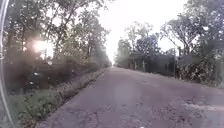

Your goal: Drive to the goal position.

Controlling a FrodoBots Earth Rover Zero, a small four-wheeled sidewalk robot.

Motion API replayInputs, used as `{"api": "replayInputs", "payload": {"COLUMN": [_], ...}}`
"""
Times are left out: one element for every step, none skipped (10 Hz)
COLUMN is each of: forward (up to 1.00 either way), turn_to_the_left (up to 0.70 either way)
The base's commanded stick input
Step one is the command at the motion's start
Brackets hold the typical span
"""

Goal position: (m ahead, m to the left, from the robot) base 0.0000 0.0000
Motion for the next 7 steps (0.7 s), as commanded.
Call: {"api": "replayInputs", "payload": {"forward": [0.1, 0.1, 0.1, 0.1, 0.1, 0.1, 0.1], "turn_to_the_left": [0.01, 0.01, 0.01, 0.01, 0.01, 0.01, 0.01]}}
